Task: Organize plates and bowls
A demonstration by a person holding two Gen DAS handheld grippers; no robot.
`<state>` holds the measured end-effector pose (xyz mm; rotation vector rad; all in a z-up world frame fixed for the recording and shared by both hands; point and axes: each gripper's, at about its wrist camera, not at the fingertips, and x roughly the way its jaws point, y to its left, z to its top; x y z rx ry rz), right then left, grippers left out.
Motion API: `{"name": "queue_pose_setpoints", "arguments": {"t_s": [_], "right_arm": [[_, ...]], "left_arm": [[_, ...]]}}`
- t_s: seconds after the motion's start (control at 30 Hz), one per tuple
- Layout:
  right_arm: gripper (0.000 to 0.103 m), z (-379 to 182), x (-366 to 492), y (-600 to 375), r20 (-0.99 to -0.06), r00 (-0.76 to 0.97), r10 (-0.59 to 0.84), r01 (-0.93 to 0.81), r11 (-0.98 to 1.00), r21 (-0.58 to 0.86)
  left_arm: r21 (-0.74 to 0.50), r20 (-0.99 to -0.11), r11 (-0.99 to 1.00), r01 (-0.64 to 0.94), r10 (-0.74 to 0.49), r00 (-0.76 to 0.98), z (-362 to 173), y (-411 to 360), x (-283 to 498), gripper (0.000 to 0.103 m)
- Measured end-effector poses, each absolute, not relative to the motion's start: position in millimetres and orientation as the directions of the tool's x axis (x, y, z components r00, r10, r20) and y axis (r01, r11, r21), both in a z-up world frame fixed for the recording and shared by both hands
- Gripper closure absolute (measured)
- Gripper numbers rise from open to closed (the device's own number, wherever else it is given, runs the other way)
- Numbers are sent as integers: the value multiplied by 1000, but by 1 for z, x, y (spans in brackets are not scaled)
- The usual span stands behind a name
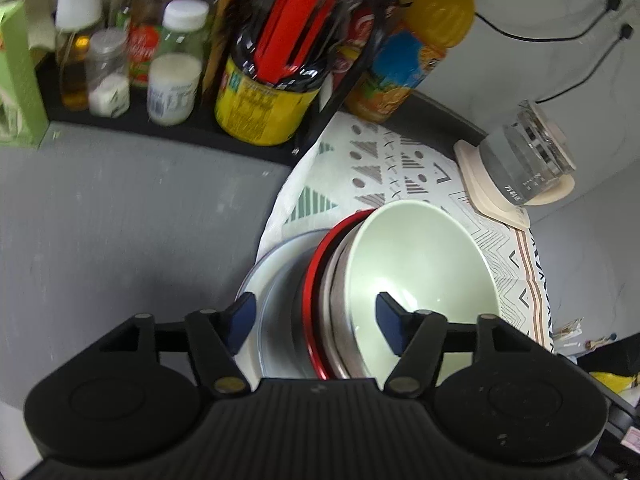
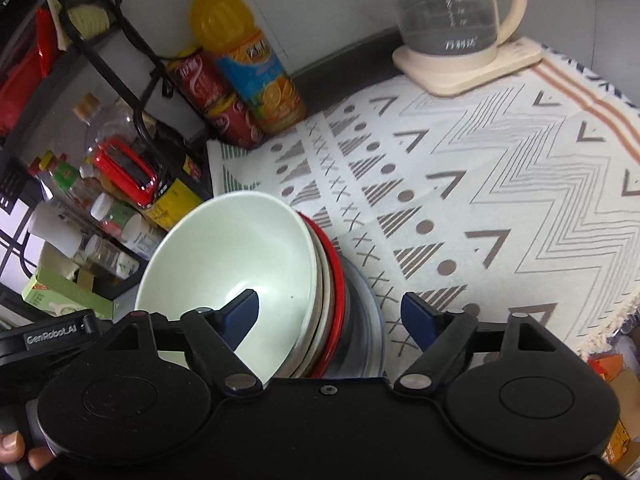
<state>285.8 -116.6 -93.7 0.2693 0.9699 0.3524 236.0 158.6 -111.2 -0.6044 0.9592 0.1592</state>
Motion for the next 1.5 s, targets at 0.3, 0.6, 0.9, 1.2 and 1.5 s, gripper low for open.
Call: {"name": "queue_pose_setpoints", "arguments": {"t_s": [0.3, 0.6, 0.9, 1.2, 1.5], "right_arm": [[3, -74, 274, -145, -698, 642, 318, -123, 941, 315], [0, -52, 253, -193, -618, 725, 304, -140, 944, 300], [0, -36, 227, -227, -564, 775, 285, -170, 954, 248], [0, -31, 199, -248, -563, 767, 307, -195, 948, 252], [0, -29, 169, -261, -563, 774, 290, -201, 955, 216]], "left_arm": [[-357, -789, 859, -367, -67, 611, -88, 141, 235, 23], [-314, -747, 896, -313, -29, 665, -60, 103, 220, 17], [-302, -728, 905, -301, -15, 685, -49, 67, 194, 11], [-272, -714, 917, -291, 10, 700, -40, 39, 160, 1], [-243, -708, 928, -282, 29, 706, -37, 23, 124, 1]]}}
